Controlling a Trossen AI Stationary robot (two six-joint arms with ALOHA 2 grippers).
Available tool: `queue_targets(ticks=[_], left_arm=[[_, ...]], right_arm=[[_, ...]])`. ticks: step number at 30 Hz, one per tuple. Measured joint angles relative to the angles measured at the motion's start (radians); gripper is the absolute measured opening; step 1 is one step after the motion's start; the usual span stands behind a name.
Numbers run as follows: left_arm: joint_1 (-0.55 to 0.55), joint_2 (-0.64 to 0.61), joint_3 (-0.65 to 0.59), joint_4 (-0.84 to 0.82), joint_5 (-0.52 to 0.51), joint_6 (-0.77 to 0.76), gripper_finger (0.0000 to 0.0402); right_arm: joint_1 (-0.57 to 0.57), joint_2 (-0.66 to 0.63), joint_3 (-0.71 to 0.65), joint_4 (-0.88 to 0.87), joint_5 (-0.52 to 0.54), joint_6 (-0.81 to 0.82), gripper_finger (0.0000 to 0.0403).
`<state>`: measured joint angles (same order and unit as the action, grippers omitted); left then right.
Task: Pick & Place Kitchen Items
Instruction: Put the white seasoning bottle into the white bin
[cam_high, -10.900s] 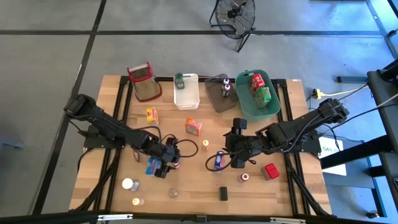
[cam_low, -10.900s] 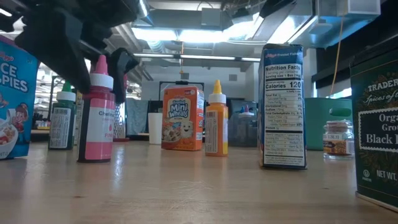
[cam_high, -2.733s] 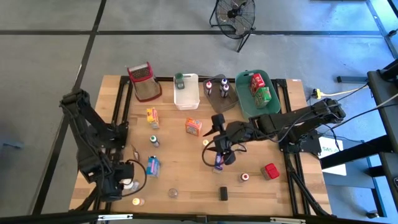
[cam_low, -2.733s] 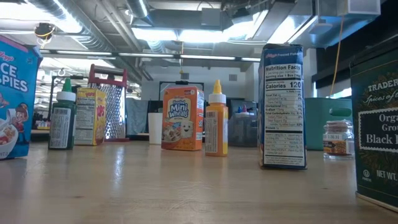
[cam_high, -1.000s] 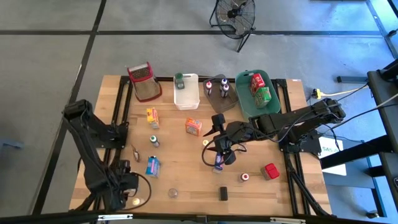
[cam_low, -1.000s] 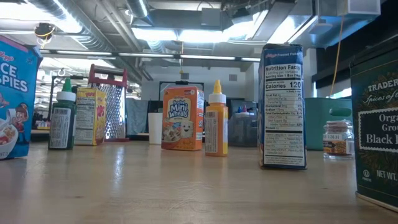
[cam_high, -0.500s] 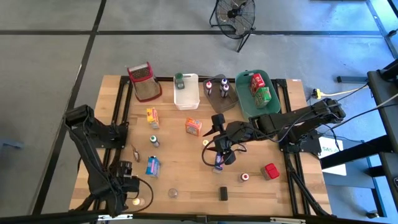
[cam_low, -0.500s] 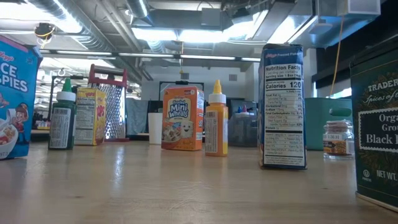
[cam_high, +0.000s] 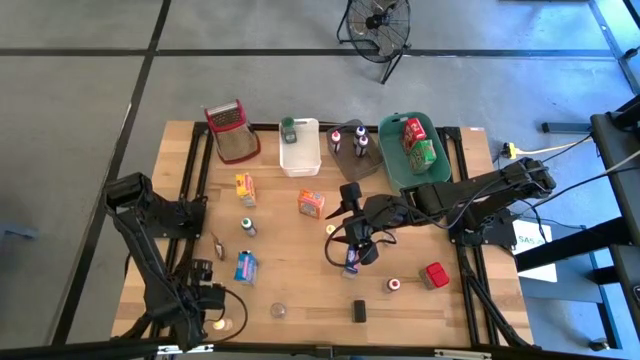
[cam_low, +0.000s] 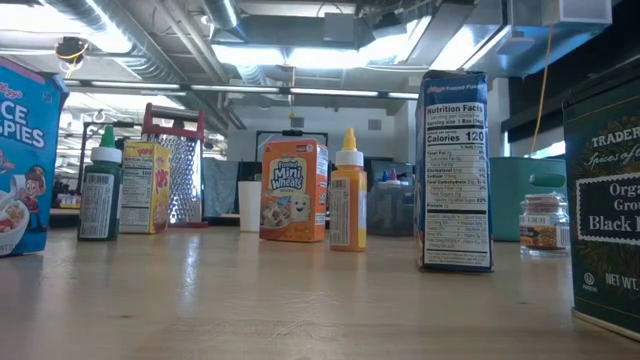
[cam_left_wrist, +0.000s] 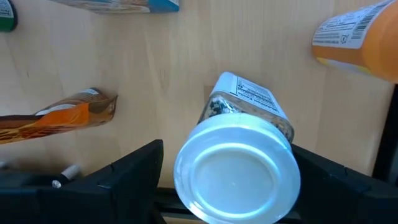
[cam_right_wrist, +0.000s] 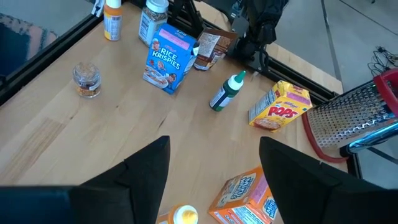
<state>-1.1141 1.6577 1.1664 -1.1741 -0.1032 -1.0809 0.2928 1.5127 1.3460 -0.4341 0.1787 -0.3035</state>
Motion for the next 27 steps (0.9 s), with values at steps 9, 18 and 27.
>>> queue_targets(ticks=[9,18,27], left_arm=[[0.000,0.000,0.000,0.000,-0.013,0.047,0.0310],[0.000,0.000,0.000,0.000,-0.034,0.074,0.0310],[0.000,-0.001,-0.047,0.016,-0.001,0.085,0.0310]], right_arm=[[0.000,0.000,0.000,0.007,0.000,0.000,0.0250],[0.000,0.000,0.000,0.007,0.000,0.000,0.0250],[0.000,0.000,0.000,0.006,0.000,0.000,0.0250]])
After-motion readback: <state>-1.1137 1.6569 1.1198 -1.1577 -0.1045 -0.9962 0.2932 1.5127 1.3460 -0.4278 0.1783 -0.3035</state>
